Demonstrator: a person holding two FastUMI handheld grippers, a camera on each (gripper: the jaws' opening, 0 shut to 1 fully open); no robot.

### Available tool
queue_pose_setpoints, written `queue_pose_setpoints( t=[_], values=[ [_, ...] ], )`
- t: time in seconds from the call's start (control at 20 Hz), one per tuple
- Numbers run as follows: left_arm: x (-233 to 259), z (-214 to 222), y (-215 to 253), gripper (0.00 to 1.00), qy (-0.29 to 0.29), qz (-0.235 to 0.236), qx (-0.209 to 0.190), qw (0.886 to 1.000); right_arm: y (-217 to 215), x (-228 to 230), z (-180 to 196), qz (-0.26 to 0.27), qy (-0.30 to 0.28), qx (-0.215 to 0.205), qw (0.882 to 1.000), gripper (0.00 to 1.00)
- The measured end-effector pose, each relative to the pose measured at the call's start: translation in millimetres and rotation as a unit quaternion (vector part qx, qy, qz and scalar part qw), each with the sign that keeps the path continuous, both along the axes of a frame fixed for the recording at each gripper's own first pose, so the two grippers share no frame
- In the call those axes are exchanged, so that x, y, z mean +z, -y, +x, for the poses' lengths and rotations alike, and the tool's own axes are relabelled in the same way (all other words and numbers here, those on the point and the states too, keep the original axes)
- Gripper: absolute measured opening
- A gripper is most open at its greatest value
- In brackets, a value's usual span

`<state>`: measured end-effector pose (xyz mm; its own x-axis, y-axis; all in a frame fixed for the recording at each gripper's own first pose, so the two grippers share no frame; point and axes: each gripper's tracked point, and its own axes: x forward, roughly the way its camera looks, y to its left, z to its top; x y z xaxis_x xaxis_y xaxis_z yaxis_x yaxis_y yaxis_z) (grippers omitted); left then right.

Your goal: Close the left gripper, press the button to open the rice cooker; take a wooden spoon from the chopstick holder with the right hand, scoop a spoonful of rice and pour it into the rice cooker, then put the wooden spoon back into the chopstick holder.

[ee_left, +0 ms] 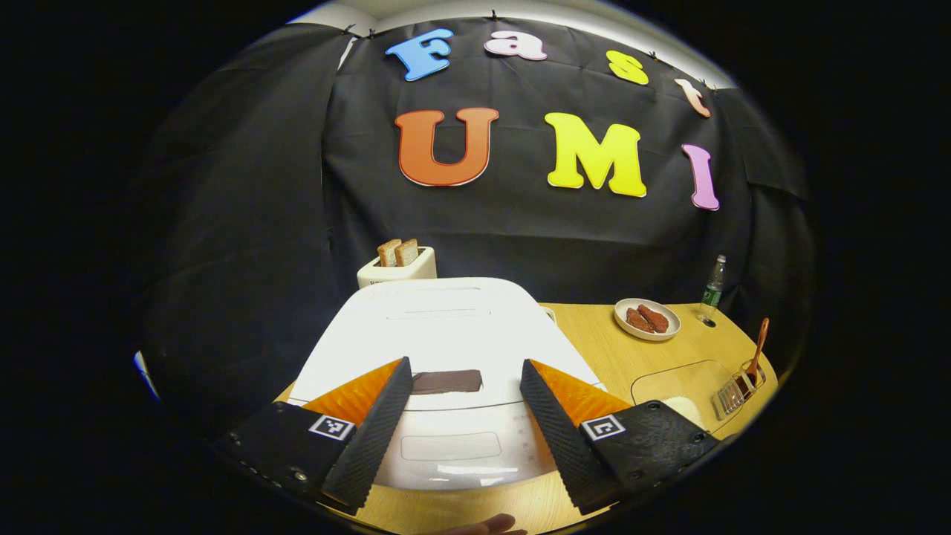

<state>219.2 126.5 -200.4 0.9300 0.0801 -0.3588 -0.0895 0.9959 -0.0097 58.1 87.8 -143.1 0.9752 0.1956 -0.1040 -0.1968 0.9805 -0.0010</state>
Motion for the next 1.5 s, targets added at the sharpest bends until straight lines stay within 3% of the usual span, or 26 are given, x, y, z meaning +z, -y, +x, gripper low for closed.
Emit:
queue_pose_setpoints(
  t=[0.45,0.8,1.1,1.5],
  values=[
    [-2.2,6.2,-5.9,0.95,0.031,0.011,0.044,0.998,-5.8,-10.3,3.7,0.001,-0.014,0.008,1.000,0.95],
    [8.7,17.9,-9.1,0.91,0.033,-0.018,0.042,0.998,-2.8,-10.8,7.3,-0.002,-0.019,0.007,1.000,0.96],
    [24.0,17.3,-16.7,0.89,0.041,-0.011,0.055,0.998,-3.9,-14.6,8.9,-0.003,-0.026,0.005,1.000,0.95],
    [70.5,-41.6,18.7,0.93,0.081,-0.015,0.031,0.996,-0.1,-3.0,3.7,-0.011,-0.013,0.000,1.000,0.95]
  ],
)
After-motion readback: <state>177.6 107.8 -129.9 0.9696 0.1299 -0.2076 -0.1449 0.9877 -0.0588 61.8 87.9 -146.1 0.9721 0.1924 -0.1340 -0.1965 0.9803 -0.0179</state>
